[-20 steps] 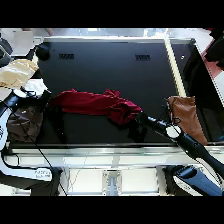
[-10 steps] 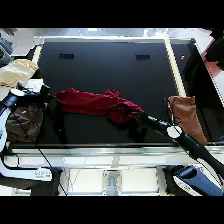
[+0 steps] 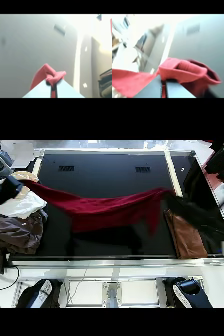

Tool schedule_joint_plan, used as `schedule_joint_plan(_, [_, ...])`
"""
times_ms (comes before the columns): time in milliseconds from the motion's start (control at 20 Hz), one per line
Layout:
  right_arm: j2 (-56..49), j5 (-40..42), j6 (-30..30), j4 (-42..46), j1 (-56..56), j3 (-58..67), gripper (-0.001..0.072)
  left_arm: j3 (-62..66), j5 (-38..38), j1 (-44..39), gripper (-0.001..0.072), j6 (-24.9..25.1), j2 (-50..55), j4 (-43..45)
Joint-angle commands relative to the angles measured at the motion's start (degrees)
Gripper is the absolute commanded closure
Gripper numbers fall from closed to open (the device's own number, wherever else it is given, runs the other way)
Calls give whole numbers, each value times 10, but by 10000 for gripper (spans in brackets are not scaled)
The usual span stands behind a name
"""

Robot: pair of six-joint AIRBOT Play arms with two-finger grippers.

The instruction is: Fold the shirts.

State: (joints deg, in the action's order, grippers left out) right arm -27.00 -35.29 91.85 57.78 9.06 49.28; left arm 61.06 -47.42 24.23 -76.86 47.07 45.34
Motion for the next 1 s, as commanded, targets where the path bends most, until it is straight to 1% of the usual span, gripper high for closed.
schedule_joint_plan(0, [53,-113,3,92,-31,153,702,28,-42,6,696,27,-147,42])
schedule_joint_plan(50, [51,-142,7,111,-31,198,703,56,-56,6,696,14,-174,84])
schedule_joint_plan(150, [43,-186,7,131,-31,263,703,129,-92,6,697,-33,-203,193])
schedule_joint_plan(250, [32,-232,23,130,-31,291,703,214,-119,6,697,-74,-200,297])
schedule_joint_plan(300, [26,-260,34,130,-31,292,703,249,-138,6,697,-78,-187,313])
schedule_joint_plan(350, [14,-295,44,130,-31,292,703,278,-165,6,697,-78,-166,309])
schedule_joint_plan(400, [-3,-327,48,128,-31,292,703,296,-190,5,697,-77,-140,288])
schedule_joint_plan(550, [-83,-360,45,123,-29,291,702,300,-264,3,697,-57,-31,195])
schedule_joint_plan(600, [-122,-370,30,116,-30,287,702,300,-295,-9,697,-49,21,177])
schedule_joint_plan(650, [-161,-376,13,107,-30,277,702,299,-310,-33,697,-39,77,181])
schedule_joint_plan(700, [-204,-376,-2,97,-30,259,702,299,-311,-60,697,-37,131,203])
schedule_joint_plan(800, [-291,-372,-17,96,-30,220,701,299,-299,-120,697,-37,249,271])
schedule_joint_plan(900, [-388,-340,-32,96,-29,177,700,299,-258,-169,696,-38,373,317])
schedule_joint_plan(950, [-434,-304,-32,100,-30,161,699,300,-226,-184,696,-43,425,318])
